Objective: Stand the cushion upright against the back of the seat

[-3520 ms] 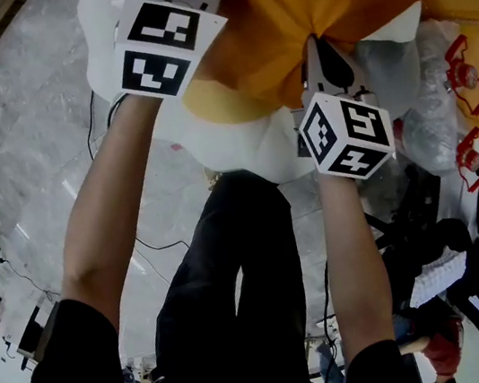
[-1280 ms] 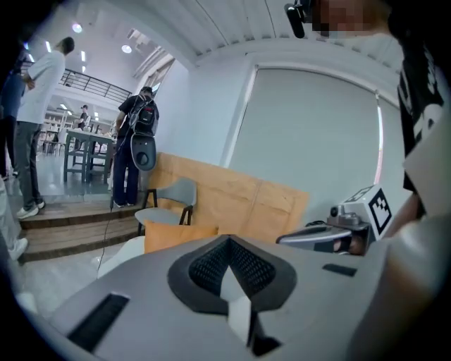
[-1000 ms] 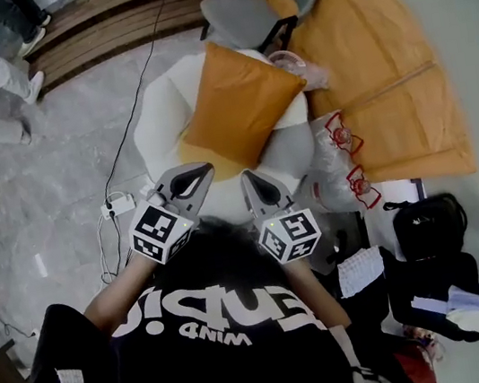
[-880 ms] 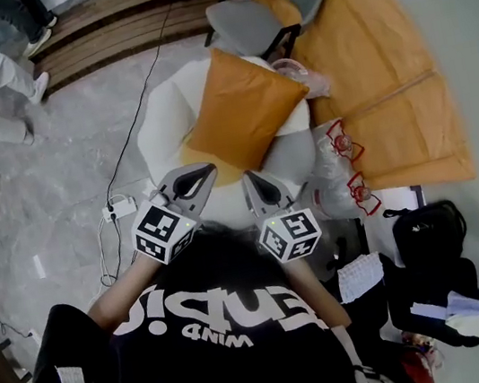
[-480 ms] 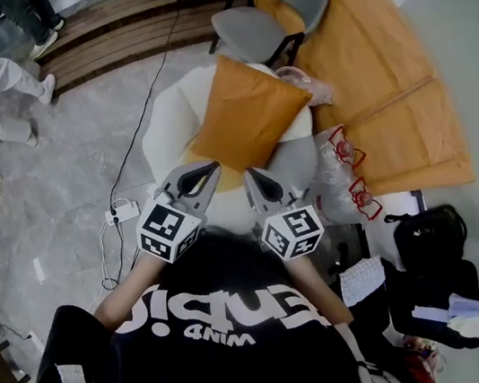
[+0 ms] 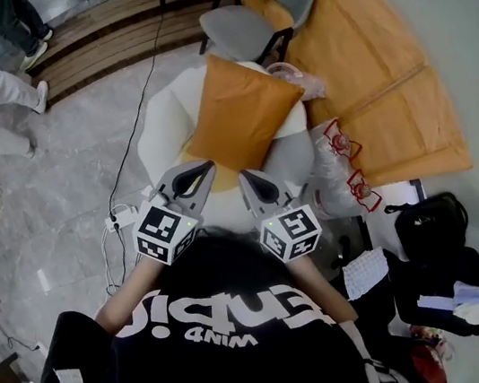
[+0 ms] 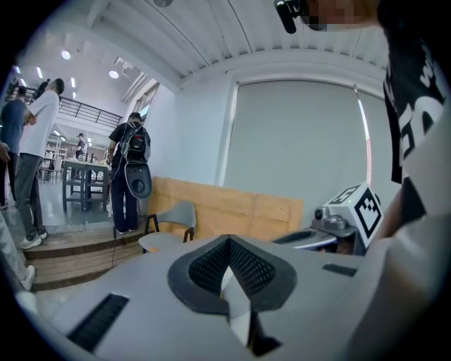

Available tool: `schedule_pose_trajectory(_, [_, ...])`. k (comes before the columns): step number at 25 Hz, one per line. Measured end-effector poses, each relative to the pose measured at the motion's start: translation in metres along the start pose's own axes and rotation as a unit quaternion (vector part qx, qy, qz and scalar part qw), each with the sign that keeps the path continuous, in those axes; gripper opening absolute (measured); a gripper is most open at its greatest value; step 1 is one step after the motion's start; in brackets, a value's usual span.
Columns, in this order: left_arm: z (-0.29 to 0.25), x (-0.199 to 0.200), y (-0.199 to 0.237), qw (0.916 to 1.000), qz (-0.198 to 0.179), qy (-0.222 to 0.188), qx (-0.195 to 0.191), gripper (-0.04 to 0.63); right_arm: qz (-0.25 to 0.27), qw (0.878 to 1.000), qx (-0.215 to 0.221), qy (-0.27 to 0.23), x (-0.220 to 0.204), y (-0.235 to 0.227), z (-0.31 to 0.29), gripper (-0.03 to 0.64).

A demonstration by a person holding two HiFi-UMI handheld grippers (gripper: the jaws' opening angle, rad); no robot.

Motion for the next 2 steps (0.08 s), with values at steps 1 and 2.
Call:
schedule_pose_trajectory(1, [-0.0016,-0.0019,-0.0005,1.0000,0.000,0.001,-0.003,0.008,-0.001,1.000,-0.002,0.002,-0.0011,-0.0013,0.0006,0.021])
schedule_pose_trajectory(2, [-0.0033,-0.0039,-0.0009,1.0000,-0.001,0.002,-0.006,0.008,-0.001,1.000,-0.003,0.004,-0.0021,-0.0026,0.0011,0.021])
Point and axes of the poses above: the fingertips, and each gripper's own axes: z backward along the fingers, y to its left, x out of its top, the point moved 7 cm from there along z, backward along the fingers, and after that the axes turned 14 degrees about y, right-handed, at the moved point
